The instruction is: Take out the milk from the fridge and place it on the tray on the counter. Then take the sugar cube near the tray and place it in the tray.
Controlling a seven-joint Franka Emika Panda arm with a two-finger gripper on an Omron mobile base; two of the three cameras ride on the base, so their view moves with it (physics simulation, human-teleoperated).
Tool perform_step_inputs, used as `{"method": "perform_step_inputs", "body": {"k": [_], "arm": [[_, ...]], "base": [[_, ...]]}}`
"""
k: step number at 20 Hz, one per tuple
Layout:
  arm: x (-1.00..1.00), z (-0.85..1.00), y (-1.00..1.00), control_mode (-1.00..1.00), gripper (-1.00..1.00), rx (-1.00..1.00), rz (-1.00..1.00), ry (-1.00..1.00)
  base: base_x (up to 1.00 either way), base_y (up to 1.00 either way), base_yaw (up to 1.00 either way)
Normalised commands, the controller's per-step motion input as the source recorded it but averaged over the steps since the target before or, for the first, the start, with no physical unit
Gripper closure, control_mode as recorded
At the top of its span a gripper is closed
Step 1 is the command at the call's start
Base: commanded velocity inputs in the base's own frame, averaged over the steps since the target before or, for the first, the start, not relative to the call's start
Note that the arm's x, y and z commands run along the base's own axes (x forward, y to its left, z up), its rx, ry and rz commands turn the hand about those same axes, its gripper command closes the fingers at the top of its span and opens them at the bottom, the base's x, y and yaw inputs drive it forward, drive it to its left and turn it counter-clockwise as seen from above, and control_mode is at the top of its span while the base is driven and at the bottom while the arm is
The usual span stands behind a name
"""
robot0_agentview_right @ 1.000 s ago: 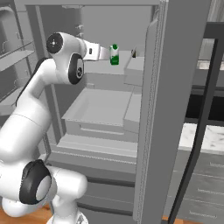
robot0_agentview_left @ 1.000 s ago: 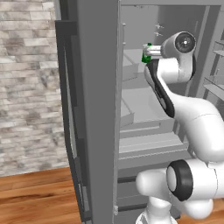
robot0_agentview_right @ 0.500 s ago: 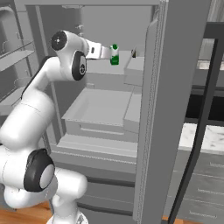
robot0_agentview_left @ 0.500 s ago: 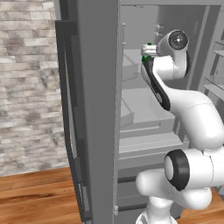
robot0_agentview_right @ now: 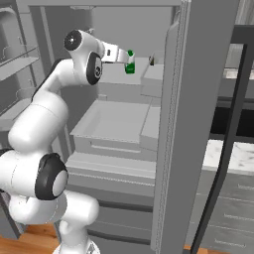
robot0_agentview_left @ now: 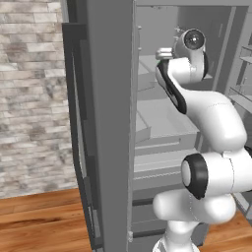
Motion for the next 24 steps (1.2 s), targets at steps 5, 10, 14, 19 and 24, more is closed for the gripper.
{"method": "perform_step_inputs", "body": {"k": [5, 10, 14, 19, 24], "arm": [[0.28, -0.09, -0.05, -1.00, -1.00, 0.00, 0.00, 0.00], [0.26, -0.10, 0.00, -1.00, -1.00, 0.00, 0.00, 0.01], [0.31, -0.04, 0.00, -1.00, -1.00, 0.00, 0.00, 0.00], [0.31, 0.00, 0.00, -1.00, -1.00, 0.00, 0.00, 0.00], [0.20, -0.06, -0.02, -1.00, -1.00, 0.00, 0.00, 0.00]], "base": [[0.00, 0.00, 0.00], [0.00, 0.00, 0.00], [0.00, 0.00, 0.00], [0.00, 0.00, 0.00], [0.00, 0.00, 0.00]]}}
